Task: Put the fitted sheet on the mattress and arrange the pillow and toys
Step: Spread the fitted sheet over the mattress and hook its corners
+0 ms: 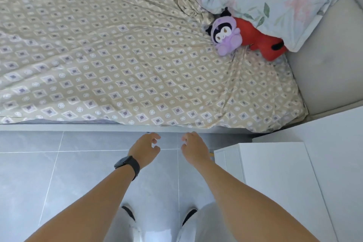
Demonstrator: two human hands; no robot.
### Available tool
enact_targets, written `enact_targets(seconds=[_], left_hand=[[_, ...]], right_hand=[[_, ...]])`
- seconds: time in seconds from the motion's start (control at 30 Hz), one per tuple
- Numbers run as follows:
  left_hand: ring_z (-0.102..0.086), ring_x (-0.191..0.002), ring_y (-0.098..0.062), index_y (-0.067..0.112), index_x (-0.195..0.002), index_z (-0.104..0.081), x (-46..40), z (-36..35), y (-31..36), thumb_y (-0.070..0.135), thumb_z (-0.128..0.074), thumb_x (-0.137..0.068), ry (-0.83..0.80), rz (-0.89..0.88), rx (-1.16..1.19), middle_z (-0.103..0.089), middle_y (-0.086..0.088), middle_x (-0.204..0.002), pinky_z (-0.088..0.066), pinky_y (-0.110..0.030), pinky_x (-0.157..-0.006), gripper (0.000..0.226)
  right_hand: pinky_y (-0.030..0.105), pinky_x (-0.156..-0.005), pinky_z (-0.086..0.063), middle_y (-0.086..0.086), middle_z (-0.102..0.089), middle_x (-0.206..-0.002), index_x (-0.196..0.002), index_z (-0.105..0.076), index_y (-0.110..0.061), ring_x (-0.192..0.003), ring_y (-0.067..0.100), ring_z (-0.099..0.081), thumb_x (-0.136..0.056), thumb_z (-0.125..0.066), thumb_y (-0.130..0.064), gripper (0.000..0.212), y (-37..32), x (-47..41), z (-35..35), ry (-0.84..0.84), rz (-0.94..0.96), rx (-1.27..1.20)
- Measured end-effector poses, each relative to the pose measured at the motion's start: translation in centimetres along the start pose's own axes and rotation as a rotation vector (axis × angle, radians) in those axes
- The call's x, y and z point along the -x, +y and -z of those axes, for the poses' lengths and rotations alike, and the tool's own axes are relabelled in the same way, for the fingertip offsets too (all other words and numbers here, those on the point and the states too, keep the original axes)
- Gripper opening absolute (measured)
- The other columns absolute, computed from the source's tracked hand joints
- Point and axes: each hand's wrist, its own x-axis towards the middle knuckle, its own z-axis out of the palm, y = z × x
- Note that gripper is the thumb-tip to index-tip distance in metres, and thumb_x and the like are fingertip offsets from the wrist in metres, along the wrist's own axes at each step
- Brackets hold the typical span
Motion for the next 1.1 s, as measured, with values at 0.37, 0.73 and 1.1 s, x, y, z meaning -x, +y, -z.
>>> enact_targets(seconds=[0.37,0.73,1.1], left_hand=[[-0.056,-0.07,-0.016,0.019,-0.125,-0.055,-15.6,-11.5,-7.8,0.011,-0.061,-0.091,-0.023,0.122,0.414,-0.059,0.001,-0.092,-0.044,-0.016,-0.055,0.036],[-0.065,-0.097,-0.023,0.018,-0.094,-0.064,-24.9,-15.2,-9.4,0.014,-0.059,-0.092,0.012,0.269,1.177,-0.062,-0.003,-0.1,-0.051,-0.037,-0.092,0.006],[-0.065,-0.101,-0.014,0.023,-0.124,-0.062,-24.8,-15.9,-10.7,0.028,-0.069,-0.089,0.222,0.032,0.861,-0.069,0.008,-0.112,-0.053,-0.03,-0.082,0.036]], right_hand=[[0.04,-0.086,-0.049,-0.001,-0.046,-0.133,-0.128,-0.052,-0.023,-0.112,0.028,-0.048,-0.085,-0.06,-0.011,0.046,6.6,-16.1,-10.7,0.42,0.288,0.207],[0.039,-0.083,-0.039,0.002,-0.05,-0.113,-0.105,-0.062,-0.017,-0.099,0.03,-0.05,-0.077,-0.062,-0.01,0.029,9.7,-22.8,-16.5,0.941,0.477,0.069],[0.035,-0.09,-0.03,-0.011,-0.05,-0.115,-0.113,-0.057,-0.03,-0.106,0.019,-0.043,-0.083,-0.057,-0.02,0.031,12.0,-20.1,-16.8,0.658,0.284,0.061]])
